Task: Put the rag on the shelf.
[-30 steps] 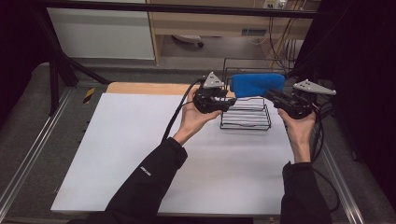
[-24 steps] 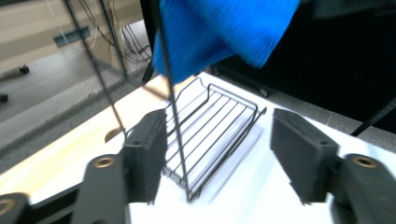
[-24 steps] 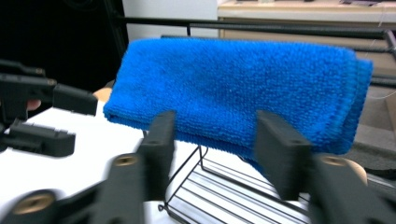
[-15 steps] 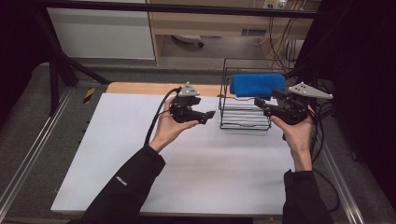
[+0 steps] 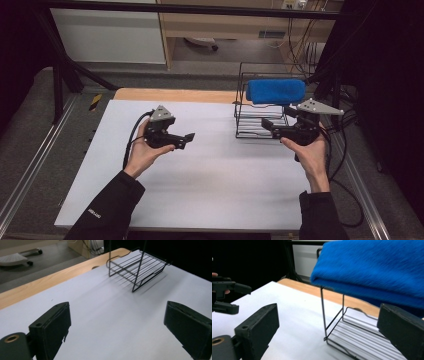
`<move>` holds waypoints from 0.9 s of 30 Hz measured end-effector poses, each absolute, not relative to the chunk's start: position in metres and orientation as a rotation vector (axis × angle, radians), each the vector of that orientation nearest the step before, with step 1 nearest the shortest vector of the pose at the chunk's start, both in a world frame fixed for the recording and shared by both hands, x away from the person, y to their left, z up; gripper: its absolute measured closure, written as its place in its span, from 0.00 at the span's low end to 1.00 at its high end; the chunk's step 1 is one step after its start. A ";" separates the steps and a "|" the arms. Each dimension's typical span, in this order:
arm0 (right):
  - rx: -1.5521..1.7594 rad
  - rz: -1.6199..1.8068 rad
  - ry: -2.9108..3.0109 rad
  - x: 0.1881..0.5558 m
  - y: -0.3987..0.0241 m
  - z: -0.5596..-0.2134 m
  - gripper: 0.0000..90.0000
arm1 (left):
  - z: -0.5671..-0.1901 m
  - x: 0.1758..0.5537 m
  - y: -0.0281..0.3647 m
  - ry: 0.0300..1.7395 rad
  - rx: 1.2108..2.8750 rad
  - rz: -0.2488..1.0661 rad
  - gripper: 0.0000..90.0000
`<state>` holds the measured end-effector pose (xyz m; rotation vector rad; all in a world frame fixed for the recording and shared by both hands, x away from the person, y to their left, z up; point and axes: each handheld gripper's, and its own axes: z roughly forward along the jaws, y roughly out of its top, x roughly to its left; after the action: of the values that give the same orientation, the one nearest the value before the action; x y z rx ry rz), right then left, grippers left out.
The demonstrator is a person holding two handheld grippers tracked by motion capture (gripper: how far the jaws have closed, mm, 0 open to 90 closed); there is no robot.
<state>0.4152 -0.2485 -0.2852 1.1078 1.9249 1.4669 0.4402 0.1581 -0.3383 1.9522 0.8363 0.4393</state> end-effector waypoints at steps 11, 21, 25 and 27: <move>1.129 1.476 2.013 0.402 -0.238 -0.319 0.01 | -0.370 0.411 0.214 0.927 1.930 0.459 0.08; 1.140 1.473 2.123 0.390 -0.235 -0.368 0.01 | -0.401 0.386 0.246 0.966 1.910 0.436 0.08; 1.136 1.427 2.190 0.384 -0.237 -0.389 0.01 | -0.414 0.378 0.256 0.976 1.914 0.427 0.08; 1.135 1.432 2.207 0.381 -0.238 -0.398 0.01 | -0.419 0.375 0.260 0.981 1.928 0.425 0.08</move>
<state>0.3811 -0.2384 -0.3982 1.1348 2.2073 1.4319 0.3752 0.2597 -0.4189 1.9278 0.9814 0.4245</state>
